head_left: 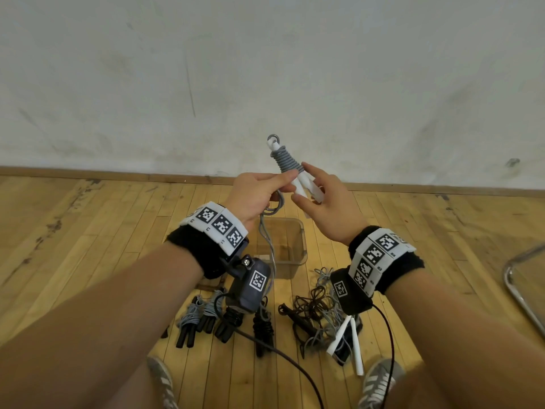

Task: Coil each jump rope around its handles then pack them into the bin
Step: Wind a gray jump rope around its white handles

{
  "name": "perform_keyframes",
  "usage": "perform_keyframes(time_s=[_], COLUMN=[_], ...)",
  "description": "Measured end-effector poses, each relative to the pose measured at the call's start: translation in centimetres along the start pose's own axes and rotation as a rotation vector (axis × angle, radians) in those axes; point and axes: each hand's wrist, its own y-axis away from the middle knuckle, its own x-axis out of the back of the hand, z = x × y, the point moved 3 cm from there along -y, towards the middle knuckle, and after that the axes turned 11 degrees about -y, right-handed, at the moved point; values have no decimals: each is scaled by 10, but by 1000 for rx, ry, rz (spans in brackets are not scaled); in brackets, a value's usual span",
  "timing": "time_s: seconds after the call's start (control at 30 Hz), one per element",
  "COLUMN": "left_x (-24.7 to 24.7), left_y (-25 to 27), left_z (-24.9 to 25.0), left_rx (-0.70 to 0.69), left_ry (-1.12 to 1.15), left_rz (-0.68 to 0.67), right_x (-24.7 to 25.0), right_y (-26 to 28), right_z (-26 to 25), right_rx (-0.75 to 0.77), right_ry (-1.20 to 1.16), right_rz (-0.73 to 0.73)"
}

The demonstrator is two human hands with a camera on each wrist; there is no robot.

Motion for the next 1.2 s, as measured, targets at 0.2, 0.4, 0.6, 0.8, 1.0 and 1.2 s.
perform_keyframes(time_s=[0.2, 0.4, 0.6, 0.8, 1.0, 1.2], left_x=[3, 0, -2, -5, 0, 5], left_y=[-5, -3, -2, 4, 2, -2], left_z=[-1, 2, 1, 6, 4, 2], left_rx=[5, -14, 30, 89, 67, 89], left_ry=[24, -3, 17, 112, 91, 50], left_rz=[18, -33, -60, -81, -7, 79], right_x=[6, 5, 10, 11, 2, -4], right_y=[2, 6, 3, 2, 9, 12], right_z=[-12, -15, -9, -2, -20, -26], right_rx=[-68, -189, -91, -1, -10, 12], right_ry=[-286, -507, -414, -127, -155, -162], right_rz=[52, -85, 1, -6, -74, -145])
